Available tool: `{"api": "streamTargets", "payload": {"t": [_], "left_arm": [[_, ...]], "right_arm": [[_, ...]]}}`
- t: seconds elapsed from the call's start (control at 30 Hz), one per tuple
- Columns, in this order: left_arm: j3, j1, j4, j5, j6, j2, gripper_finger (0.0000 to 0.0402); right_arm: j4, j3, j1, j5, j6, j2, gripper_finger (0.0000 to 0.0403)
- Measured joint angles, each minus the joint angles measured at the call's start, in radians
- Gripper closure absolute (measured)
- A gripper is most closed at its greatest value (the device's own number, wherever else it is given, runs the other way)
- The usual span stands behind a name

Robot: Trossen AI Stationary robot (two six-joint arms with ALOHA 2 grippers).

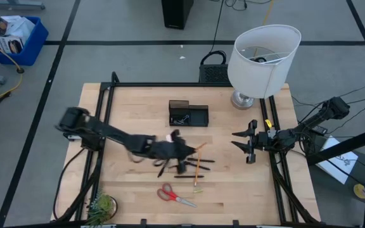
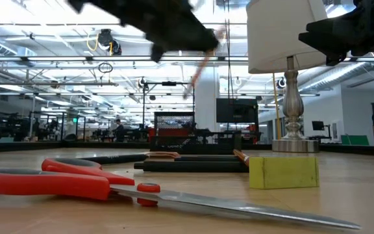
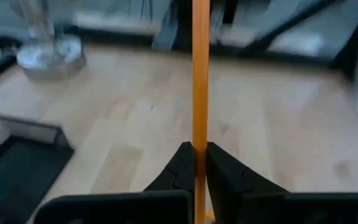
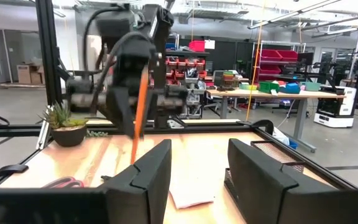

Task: Pick and place office supplies into organizer
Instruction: Put the orange pencil into the desk organizer

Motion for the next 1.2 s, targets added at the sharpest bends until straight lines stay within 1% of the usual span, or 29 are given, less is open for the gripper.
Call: {"api": "streamTargets", "payload": {"t": [0.07, 0.17, 0.27, 0.33, 0.5, 0.57, 0.63, 0.73, 0.8, 0.9, 1.03, 1.1, 1.2], "left_arm": [[-0.129, 0.004, 0.128, 0.002, 0.000, -0.077, 0.0388], [-0.274, 0.020, 0.287, -0.001, 0.010, -0.137, 0.0383], [-0.351, 0.036, 0.354, 0.000, 0.013, -0.181, 0.0371], [-0.382, 0.046, 0.360, -0.005, 0.001, -0.198, 0.0368], [-0.414, 0.057, 0.356, -0.023, 0.018, -0.195, 0.0383], [-0.423, 0.063, 0.359, -0.072, 0.026, -0.196, 0.0392], [-0.431, 0.075, 0.364, -0.112, -0.002, -0.195, 0.0395], [-0.431, 0.098, 0.387, -0.120, -0.032, -0.196, 0.0387], [-0.431, 0.108, 0.413, -0.119, -0.002, -0.195, 0.0376], [-0.431, 0.125, 0.497, -0.144, 0.080, -0.195, 0.0365], [-0.431, 0.164, 0.676, -0.213, 0.205, -0.195, 0.0367], [-0.431, 0.199, 0.739, -0.214, 0.258, -0.196, 0.0373], [-0.428, 0.277, 0.785, -0.214, 0.274, -0.195, 0.0379]], "right_arm": [[0.000, 0.000, 0.000, 0.000, 0.000, 0.001, 0.0250], [-0.003, 0.000, 0.000, 0.000, 0.000, 0.001, 0.0250], [-0.003, 0.000, 0.000, 0.000, 0.000, 0.000, 0.0250], [-0.001, 0.000, 0.000, 0.000, 0.000, 0.000, 0.0250], [0.001, 0.000, 0.000, 0.000, 0.000, 0.000, 0.0250], [0.006, 0.000, 0.000, 0.000, 0.000, 0.000, 0.0250], [0.006, 0.000, 0.000, 0.000, 0.000, 0.000, 0.0250], [0.006, 0.000, 0.000, 0.000, 0.000, 0.000, 0.0250], [0.006, 0.000, 0.000, 0.000, 0.000, 0.000, 0.0250], [0.006, 0.000, 0.000, 0.000, 0.000, 0.000, 0.0250], [0.006, 0.000, 0.000, 0.000, 0.000, 0.000, 0.0250], [0.006, 0.000, 0.000, 0.000, 0.000, 0.000, 0.0250], [0.006, 0.000, 0.000, 0.000, 0.000, 0.000, 0.0250]]}}
